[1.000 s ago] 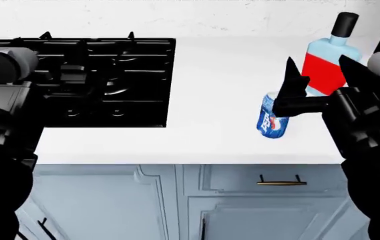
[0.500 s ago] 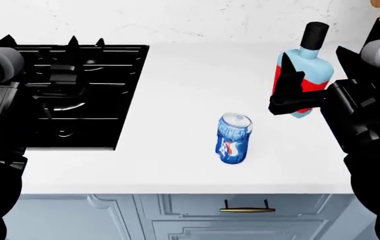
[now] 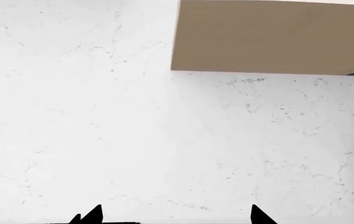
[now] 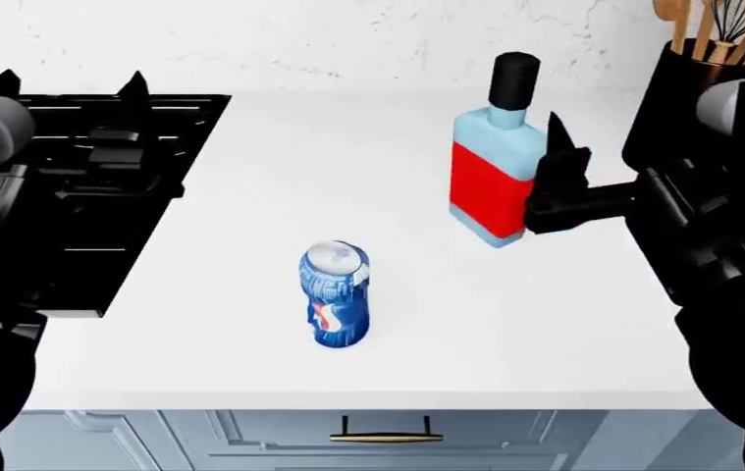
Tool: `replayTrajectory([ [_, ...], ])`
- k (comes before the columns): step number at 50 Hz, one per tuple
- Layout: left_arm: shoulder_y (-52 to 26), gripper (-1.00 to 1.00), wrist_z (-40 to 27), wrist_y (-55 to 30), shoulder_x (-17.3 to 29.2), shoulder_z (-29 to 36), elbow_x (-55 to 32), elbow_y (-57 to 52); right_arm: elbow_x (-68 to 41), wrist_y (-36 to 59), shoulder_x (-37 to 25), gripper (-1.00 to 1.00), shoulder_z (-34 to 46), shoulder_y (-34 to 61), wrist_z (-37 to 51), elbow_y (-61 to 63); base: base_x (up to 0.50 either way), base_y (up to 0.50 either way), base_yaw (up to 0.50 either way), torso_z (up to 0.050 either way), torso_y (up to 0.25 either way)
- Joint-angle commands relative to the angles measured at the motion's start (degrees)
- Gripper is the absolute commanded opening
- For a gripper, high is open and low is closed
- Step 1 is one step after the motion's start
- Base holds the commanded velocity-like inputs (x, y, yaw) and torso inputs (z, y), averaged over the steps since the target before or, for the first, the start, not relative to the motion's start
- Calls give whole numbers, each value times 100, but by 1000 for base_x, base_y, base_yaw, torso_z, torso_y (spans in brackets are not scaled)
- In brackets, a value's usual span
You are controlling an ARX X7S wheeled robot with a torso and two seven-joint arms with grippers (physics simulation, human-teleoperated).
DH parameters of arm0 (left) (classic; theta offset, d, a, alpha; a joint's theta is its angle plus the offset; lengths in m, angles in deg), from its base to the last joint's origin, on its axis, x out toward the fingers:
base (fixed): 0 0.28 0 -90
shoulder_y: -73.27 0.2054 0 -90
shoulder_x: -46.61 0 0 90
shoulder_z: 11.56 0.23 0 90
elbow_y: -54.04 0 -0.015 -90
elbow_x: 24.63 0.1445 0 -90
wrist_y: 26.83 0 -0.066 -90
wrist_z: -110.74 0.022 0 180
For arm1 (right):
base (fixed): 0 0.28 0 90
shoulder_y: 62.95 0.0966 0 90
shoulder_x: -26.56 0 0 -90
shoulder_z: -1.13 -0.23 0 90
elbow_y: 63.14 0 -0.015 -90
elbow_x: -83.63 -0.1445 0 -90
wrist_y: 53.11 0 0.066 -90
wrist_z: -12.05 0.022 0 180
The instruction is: Move the drinks to the dining counter.
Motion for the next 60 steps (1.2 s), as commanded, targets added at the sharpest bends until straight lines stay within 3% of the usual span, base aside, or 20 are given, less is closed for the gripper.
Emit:
replayTrajectory([
  [1, 35, 100, -36, -4, 35, -32, -31, -21, 118, 94, -100, 100, 440, 19, 324, -365, 0, 0, 0, 0, 0],
  [15, -125, 100, 329, -1360, -22, -267, -1243, -145, -228, 182, -25, 100, 436, 365, 681, -1188, 0, 0, 0, 0, 0],
  [60, 333, 100, 336, -881, 125, -97, -1221, 21, -118, -742, -104, 100, 1647, 1208, 238, -3177, 0, 0, 0, 0, 0],
])
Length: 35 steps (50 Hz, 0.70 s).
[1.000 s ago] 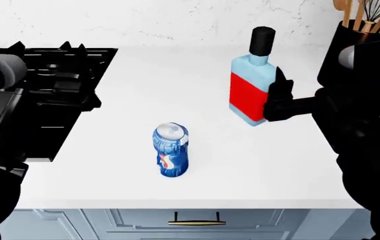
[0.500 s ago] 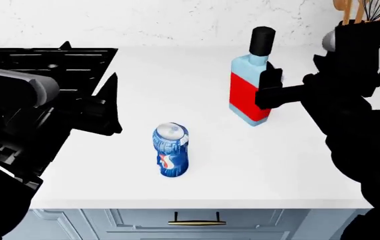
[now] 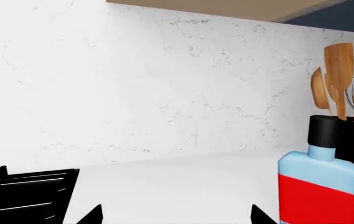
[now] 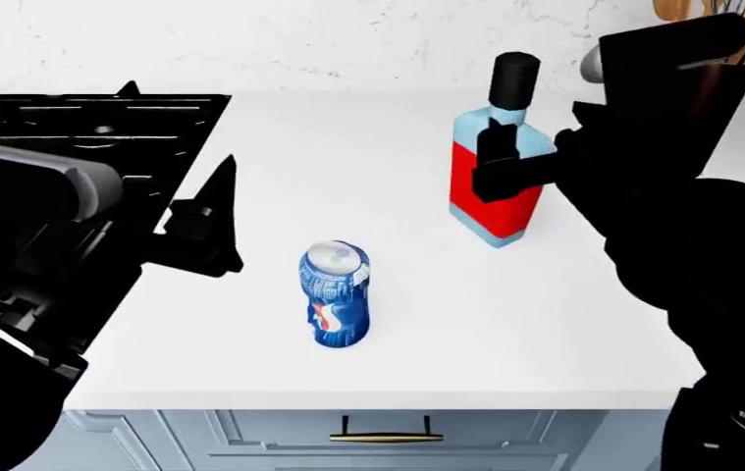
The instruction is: Move the drinks to the dining counter.
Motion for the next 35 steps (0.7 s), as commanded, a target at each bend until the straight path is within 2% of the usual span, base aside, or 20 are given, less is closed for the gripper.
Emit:
replayTrajectory([
  [1, 22, 100, -27, 27, 25, 4, -51, -1, 115, -183, -67, 100, 260, 198, -93, -629, 0, 0, 0, 0, 0],
  [8, 59, 100, -21, 115, 44, 73, -33, 25, 199, -317, -110, 100, 410, 220, -141, -951, 0, 0, 0, 0, 0],
  [22, 111, 100, -62, 218, 55, 127, -48, -14, -12, 95, -113, 100, 504, 26, -256, -1291, 0, 0, 0, 0, 0],
  [35, 207, 100, -97, 232, 104, 18, -132, -66, 184, -341, -185, 100, 662, 8, -278, -1736, 0, 0, 0, 0, 0],
])
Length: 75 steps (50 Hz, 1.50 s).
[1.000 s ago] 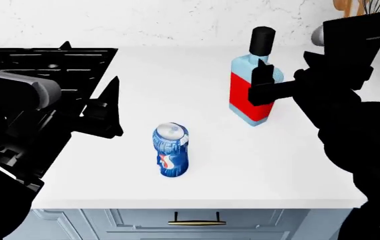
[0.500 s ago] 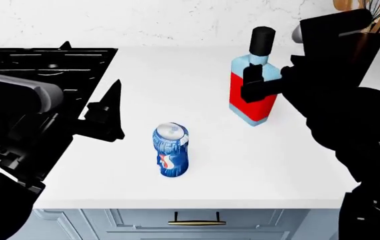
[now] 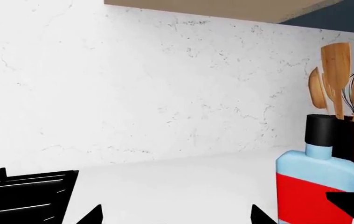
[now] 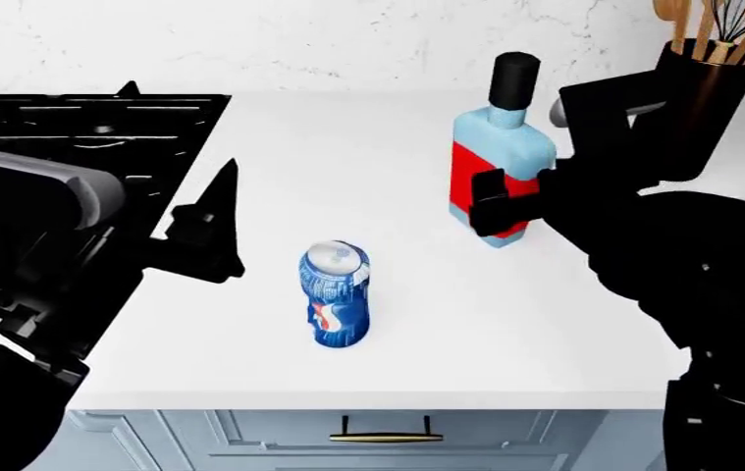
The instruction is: Move the drinks to the dining counter.
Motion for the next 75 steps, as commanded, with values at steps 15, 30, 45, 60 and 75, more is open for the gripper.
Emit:
replayTrajectory([
  [15, 124, 100, -48, 154, 34, -7, -63, 5, 154, -676, -44, -100, 351, -8, -273, -666, 1, 0, 0, 0, 0],
  [30, 292, 100, -47, 248, 96, -48, -101, -20, -177, -336, -130, -100, -340, -275, 152, 629, 1, 0, 2, 0, 0],
  [45, 492, 100, 539, -178, 221, -376, -1290, -265, -1348, 1070, 25, -100, -1471, -67, 1133, 2417, 0, 0, 0, 0, 0],
  [60, 909, 100, 1080, 110, 657, 289, -1086, -442, -1839, 841, -155, -100, -1274, 64, 1563, 2215, 0, 0, 0, 0, 1],
  [75, 1200, 100, 1238, 272, 919, 496, -966, -472, -1934, 700, -250, -100, -1083, 63, 1656, 2040, 0, 0, 0, 0, 1],
])
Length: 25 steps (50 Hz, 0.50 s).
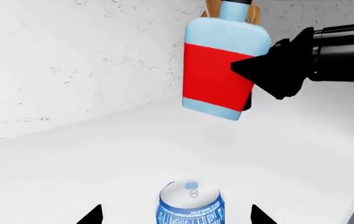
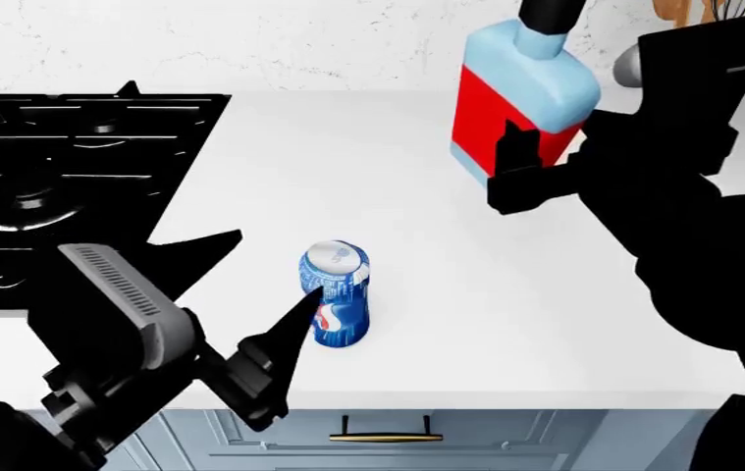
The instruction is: Move the drinks to the dining counter.
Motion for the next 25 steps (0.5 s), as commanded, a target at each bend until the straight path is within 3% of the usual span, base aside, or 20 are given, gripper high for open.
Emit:
replayTrajectory([
  [1, 200, 100, 145, 91, 186, 147, 9, -35, -12, -120, -76, -100, 67, 70, 116, -35, 0, 0, 0, 0, 0],
  [25, -16, 100, 314, 579, 135, 1077, 677, 584, -225, -341, -215, -100, 195, 7, 239, -150, 0, 0, 0, 0, 1],
])
